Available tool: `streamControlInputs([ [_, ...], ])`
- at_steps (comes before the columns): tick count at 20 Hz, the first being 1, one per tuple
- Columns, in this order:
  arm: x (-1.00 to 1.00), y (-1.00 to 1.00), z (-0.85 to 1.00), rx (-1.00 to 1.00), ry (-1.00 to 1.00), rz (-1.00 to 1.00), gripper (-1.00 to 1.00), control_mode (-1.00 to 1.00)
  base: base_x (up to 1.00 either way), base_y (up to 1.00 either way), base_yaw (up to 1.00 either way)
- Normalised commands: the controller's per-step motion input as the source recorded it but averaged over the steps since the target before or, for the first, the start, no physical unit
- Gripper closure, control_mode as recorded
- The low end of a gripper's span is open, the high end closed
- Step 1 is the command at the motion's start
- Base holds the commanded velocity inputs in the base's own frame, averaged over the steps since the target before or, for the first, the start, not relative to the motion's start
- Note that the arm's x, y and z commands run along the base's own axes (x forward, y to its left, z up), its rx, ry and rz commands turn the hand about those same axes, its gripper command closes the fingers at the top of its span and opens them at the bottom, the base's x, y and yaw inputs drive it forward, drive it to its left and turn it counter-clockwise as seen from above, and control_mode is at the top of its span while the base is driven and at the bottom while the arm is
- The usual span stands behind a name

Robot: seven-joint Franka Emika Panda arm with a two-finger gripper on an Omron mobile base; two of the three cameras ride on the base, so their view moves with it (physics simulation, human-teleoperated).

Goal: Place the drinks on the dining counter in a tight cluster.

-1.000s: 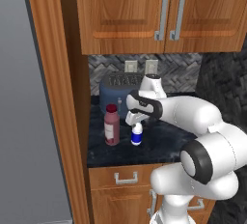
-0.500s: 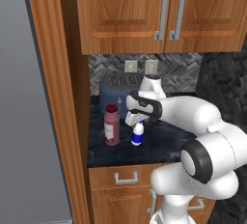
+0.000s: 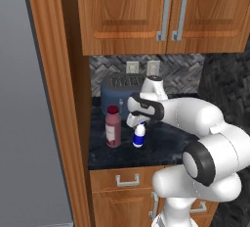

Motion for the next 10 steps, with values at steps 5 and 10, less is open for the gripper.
streamControlInputs([
  [5,0.0,0.0,0.0,0.06,-0.08,0.0,-1.0,-1.0,0.0,0.0,0.0],
  [10,-0.05,0.0,-0.01,0.04,-0.04,0.0,-1.0,-1.0,0.0,0.0,0.0],
])
